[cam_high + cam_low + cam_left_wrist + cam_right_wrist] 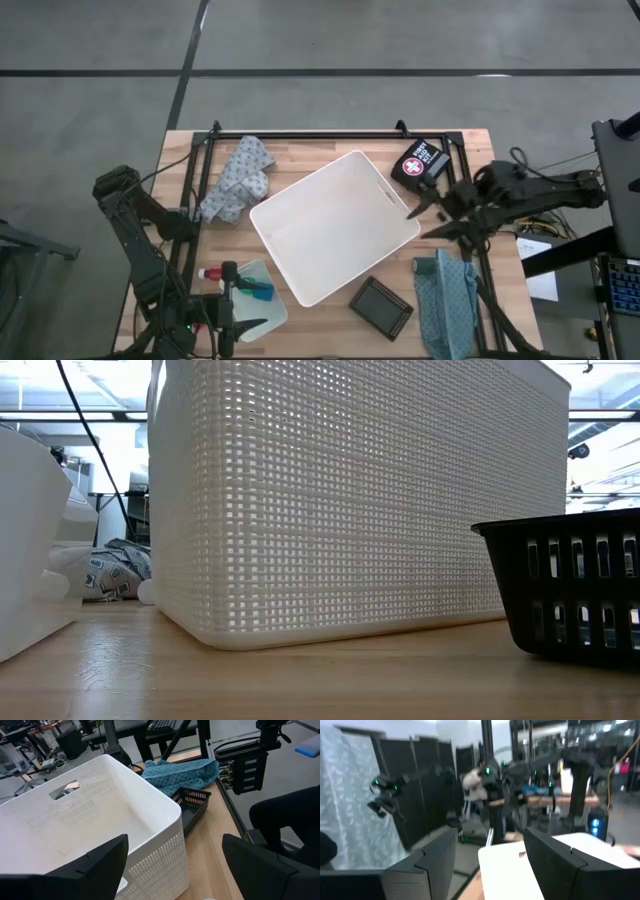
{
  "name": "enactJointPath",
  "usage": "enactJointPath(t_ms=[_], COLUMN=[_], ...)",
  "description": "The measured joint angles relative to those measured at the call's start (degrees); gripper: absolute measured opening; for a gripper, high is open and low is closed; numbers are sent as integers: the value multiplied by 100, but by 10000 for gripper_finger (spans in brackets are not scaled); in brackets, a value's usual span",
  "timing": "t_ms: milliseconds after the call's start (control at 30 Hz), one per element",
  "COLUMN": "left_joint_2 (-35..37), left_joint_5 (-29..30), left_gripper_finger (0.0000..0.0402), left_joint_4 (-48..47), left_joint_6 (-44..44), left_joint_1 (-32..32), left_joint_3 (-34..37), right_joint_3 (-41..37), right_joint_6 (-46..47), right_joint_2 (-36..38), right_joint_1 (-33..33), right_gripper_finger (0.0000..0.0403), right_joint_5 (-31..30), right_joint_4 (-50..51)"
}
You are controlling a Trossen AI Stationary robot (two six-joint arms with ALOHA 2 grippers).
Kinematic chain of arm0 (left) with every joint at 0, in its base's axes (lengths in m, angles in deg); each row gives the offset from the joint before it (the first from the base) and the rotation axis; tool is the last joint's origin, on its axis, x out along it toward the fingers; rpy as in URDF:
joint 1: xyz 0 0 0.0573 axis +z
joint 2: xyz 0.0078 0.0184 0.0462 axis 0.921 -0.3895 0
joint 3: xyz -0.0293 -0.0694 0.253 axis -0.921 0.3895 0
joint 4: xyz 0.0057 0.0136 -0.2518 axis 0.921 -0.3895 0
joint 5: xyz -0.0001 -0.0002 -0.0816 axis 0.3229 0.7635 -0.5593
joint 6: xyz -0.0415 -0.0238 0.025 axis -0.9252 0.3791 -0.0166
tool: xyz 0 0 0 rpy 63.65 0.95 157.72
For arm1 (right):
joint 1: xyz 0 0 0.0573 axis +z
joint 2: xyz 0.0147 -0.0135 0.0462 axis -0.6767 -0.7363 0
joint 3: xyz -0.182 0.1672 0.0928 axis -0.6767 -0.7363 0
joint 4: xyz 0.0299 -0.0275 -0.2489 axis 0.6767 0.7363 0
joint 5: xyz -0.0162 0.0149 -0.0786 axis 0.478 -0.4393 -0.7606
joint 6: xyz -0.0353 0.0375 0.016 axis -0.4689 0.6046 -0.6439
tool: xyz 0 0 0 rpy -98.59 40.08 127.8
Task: Pick & place medical supplies in basket/bin
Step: Put the dark green bandage into the white bin
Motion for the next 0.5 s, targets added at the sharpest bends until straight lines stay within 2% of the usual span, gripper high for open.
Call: enactJointPath(t_ms=[133,267,367,500], left_joint_2=[0,0,0,0], left_joint_5=[0,0,0,1], left_gripper_finger=[328,326,327,328], left_joint_4=[0,0,0,0], left_joint_6=[0,0,0,0], left_joint_1=[2,1,0,1], left_joint_3=[0,0,0,0], right_joint_3=[600,1490,2247,3149], right_joint_6=[-75,-131,-134,-132], right_joint_2=[-590,-1143,-1518,-2029], right_joint_1=[29,276,628,1396], right_gripper_finger=[224,224,224,224], right_joint_5=[-16,-416,-1208,-2843], right_joint_4=[238,1279,2417,3824])
